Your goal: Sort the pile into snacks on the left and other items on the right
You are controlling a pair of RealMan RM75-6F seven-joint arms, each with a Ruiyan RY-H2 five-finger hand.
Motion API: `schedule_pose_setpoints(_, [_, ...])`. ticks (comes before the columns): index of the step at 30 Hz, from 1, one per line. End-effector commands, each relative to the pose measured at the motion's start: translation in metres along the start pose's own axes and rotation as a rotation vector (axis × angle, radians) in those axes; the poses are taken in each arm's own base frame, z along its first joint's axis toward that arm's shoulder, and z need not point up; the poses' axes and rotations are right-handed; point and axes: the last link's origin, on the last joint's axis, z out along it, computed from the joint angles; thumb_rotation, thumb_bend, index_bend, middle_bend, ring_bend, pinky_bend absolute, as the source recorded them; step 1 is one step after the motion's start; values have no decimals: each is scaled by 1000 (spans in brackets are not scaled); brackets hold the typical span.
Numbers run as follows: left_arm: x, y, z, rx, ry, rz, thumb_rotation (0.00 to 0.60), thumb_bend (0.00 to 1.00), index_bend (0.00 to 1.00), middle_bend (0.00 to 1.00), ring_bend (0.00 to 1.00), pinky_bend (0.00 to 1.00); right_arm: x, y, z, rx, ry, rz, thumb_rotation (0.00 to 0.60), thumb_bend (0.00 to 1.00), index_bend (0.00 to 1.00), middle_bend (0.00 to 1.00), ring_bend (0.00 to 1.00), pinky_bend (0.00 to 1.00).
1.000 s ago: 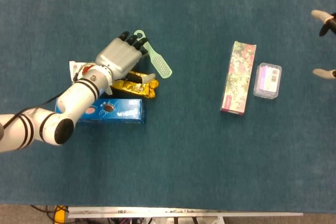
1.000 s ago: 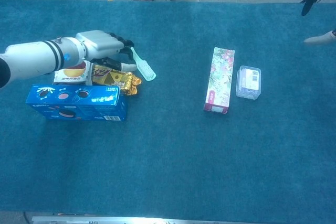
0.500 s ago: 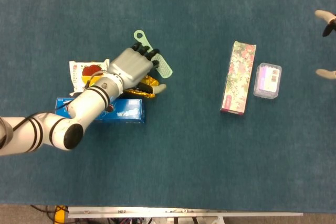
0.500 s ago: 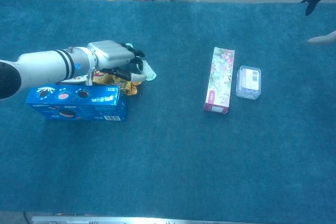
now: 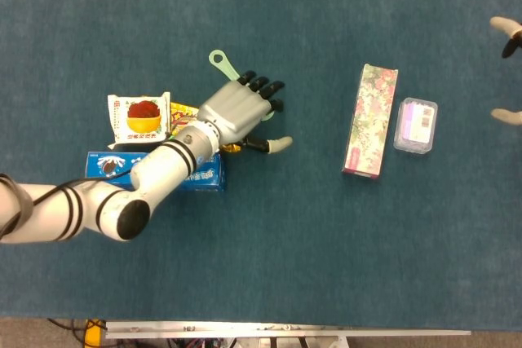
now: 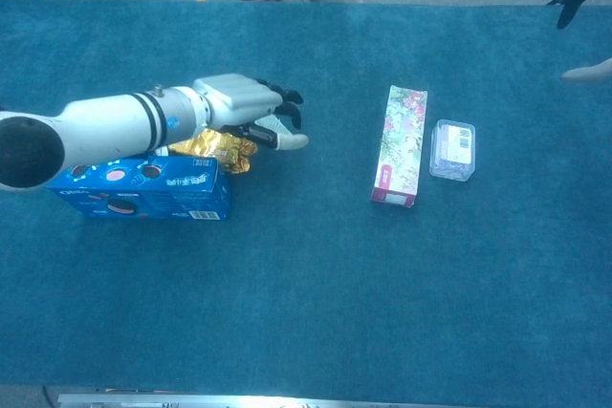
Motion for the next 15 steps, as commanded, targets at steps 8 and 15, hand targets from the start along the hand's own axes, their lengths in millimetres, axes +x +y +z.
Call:
schedule_pose_setpoints(8, [24,-58,-64,175,150,-60,2,223,71,0,0,0,9,-40,22,163,-21,-138,496,0,62,365,167,181])
schedule_pose_setpoints(15, [29,-94,-116,298,295,-144,304,222,28,0,0,0,3,-72,32,276,-60,-254,555,52,62,312,167,182])
